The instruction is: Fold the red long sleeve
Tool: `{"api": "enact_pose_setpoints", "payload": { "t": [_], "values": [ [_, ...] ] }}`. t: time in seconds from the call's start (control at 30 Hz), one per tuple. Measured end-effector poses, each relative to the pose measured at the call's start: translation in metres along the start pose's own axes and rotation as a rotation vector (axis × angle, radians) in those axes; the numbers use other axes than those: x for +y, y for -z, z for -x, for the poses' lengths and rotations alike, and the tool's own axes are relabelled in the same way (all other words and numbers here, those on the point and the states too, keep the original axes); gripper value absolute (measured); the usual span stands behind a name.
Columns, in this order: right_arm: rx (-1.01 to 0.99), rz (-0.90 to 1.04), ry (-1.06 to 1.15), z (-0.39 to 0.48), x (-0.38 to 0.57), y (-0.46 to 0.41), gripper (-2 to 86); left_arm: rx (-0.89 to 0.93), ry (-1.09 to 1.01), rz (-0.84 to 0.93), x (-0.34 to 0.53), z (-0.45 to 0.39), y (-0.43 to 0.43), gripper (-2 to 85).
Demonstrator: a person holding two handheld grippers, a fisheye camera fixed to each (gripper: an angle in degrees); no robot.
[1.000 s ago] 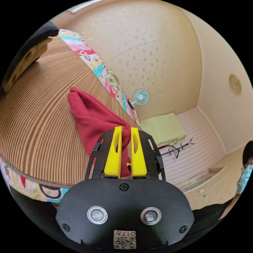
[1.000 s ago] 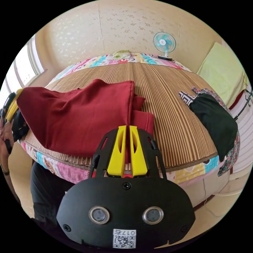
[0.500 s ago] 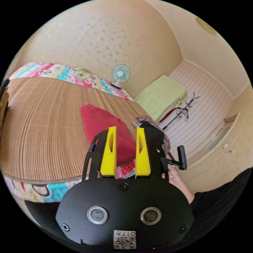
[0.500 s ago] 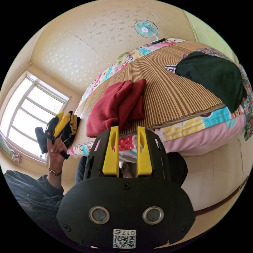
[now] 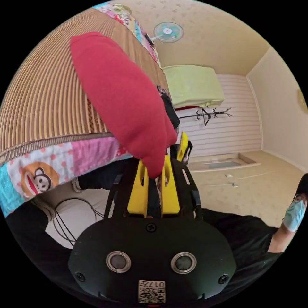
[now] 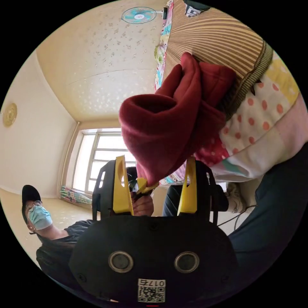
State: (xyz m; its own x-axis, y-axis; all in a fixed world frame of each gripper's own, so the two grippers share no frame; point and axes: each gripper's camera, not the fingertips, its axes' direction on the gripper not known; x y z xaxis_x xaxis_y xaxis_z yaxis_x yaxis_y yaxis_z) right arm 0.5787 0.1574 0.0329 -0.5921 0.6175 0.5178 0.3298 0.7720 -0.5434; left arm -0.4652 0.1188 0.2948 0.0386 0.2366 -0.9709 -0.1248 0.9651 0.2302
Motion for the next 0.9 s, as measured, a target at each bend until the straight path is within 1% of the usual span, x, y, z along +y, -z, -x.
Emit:
{"api": "enact_pose_setpoints", "payload": {
  "t": [0.07,0.1,0.13,0.17,0.2,0.23,0.27,0.33,0.37,0.43,0.47,0.53,0.57,0.63,0.67,0.73,0.77,0.83,0.87,0.9],
  "values": [
    [-0.104,0.018,0.047,-0.002,0.003,-0.008,23.3,0.005,-0.062,0.044,0.024,-0.024,-0.012,5.3],
    [-0.122,0.019,0.125,0.006,0.007,-0.007,22.6,-0.001,-0.102,0.059,0.038,-0.037,-0.016,3.5],
    [-0.112,0.003,0.217,0.019,0.009,-0.003,22.0,0.016,-0.162,0.08,0.049,-0.049,-0.018,0.6],
    [-0.109,0.007,0.265,0.027,0.008,-0.001,21.7,0.051,-0.198,0.098,0.053,-0.056,-0.02,0.3],
    [-0.087,0.022,0.374,0.048,0.001,0.005,21.2,0.095,-0.234,0.135,0.06,-0.066,-0.023,-0.1],
    [-0.052,0.03,0.478,0.073,-0.009,0.014,20.7,0.076,-0.258,0.146,0.066,-0.074,-0.024,-0.1],
    [-0.039,0.024,0.518,0.085,-0.016,0.02,20.5,0.053,-0.278,0.144,0.069,-0.078,-0.023,0.0],
    [0.014,-0.025,0.634,0.131,-0.045,0.049,19.7,-0.092,-0.342,0.131,0.074,-0.09,-0.018,2.0],
    [0.036,-0.037,0.665,0.143,-0.052,0.058,19.5,-0.129,-0.343,0.126,0.074,-0.09,-0.017,3.0],
    [0.173,-0.057,0.782,0.184,-0.073,0.093,18.8,-0.195,-0.35,0.104,0.069,-0.09,-0.009,5.0],
    [0.213,-0.062,0.793,0.191,-0.078,0.102,18.7,-0.206,-0.347,0.096,0.067,-0.089,-0.007,5.1],
    [0.367,-0.135,0.754,0.198,-0.093,0.146,18.1,-0.249,-0.318,0.055,0.059,-0.082,0.005,5.8],
    [0.402,-0.169,0.721,0.193,-0.096,0.159,17.9,-0.261,-0.307,0.042,0.058,-0.08,0.009,6.1],
    [0.536,-0.35,0.5,0.155,-0.094,0.219,17.1,-0.303,-0.239,-0.023,0.055,-0.066,0.026,6.8],
    [0.578,-0.4,0.43,0.143,-0.088,0.233,16.9,-0.308,-0.224,-0.038,0.054,-0.062,0.031,6.9],
    [0.809,-0.553,0.211,0.107,-0.044,0.265,15.6,-0.352,-0.153,-0.112,0.055,-0.044,0.062,7.5],
    [0.865,-0.555,0.189,0.101,-0.032,0.265,15.4,-0.372,-0.134,-0.14,0.056,-0.041,0.073,7.8],
    [0.989,-0.509,0.211,0.086,0.015,0.242,14.0,-0.493,-0.052,-0.296,0.065,-0.03,0.137,9.1],
    [1.003,-0.511,0.226,0.084,0.028,0.233,13.4,-0.534,-0.027,-0.348,0.069,-0.029,0.158,9.5],
    [1.013,-0.523,0.271,0.083,0.052,0.215,12.1,-0.612,0.03,-0.465,0.079,-0.031,0.202,10.9]
  ]
}}
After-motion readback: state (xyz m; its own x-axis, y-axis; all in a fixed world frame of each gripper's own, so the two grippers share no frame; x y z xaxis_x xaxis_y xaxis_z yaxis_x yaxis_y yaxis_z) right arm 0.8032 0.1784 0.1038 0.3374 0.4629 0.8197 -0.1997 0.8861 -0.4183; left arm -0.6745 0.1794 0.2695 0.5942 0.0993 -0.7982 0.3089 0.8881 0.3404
